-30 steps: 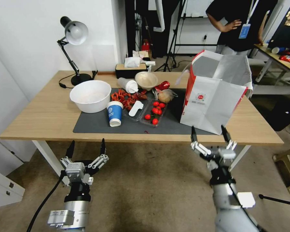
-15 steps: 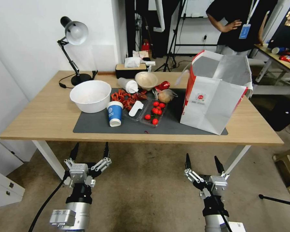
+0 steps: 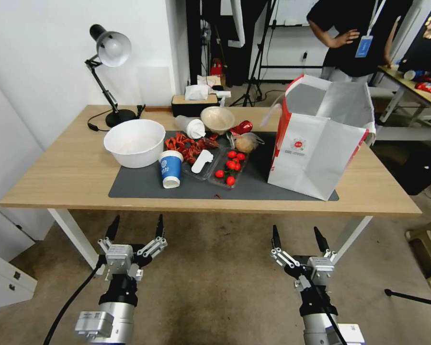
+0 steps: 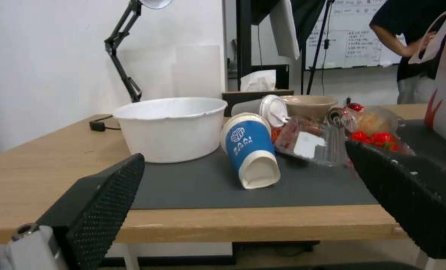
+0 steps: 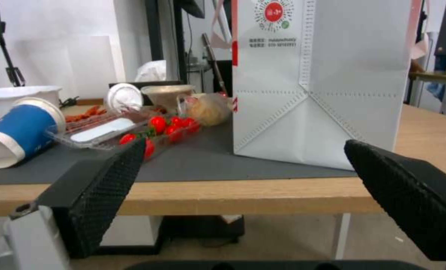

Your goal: Pick up the food delivery bag from the floor and place it on the table.

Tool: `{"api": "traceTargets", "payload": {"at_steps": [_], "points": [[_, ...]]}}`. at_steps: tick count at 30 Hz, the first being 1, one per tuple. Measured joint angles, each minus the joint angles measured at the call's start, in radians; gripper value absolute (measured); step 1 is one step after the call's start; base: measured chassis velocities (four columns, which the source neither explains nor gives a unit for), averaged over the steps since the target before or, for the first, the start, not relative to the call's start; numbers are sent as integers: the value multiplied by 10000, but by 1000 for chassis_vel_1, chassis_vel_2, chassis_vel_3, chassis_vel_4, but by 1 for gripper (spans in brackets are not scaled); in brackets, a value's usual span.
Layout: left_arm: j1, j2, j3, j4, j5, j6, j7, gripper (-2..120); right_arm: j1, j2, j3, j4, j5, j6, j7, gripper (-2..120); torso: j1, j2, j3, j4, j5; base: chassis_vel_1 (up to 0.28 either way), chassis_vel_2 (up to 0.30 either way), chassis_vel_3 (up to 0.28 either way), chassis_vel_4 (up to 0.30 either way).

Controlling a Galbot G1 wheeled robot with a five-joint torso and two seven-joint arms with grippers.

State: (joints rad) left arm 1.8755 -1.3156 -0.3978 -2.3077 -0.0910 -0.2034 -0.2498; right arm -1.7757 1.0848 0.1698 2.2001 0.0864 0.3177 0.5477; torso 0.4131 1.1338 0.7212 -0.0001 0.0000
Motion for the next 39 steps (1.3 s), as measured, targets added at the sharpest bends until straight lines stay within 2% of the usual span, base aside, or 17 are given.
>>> {"api": "traceTargets", "payload": {"at_steps": [11,39], "points": [[17,-62,7,123,47,-110,1,100,144,-245,97,73,182,-8,-5,100,0,0,0,1,0,0,0,0,0],[19,-71,14,123,65,-117,-6,100,146,-250,101,86,183,-24,7,100,0,0,0,1,0,0,0,0,0]]}}
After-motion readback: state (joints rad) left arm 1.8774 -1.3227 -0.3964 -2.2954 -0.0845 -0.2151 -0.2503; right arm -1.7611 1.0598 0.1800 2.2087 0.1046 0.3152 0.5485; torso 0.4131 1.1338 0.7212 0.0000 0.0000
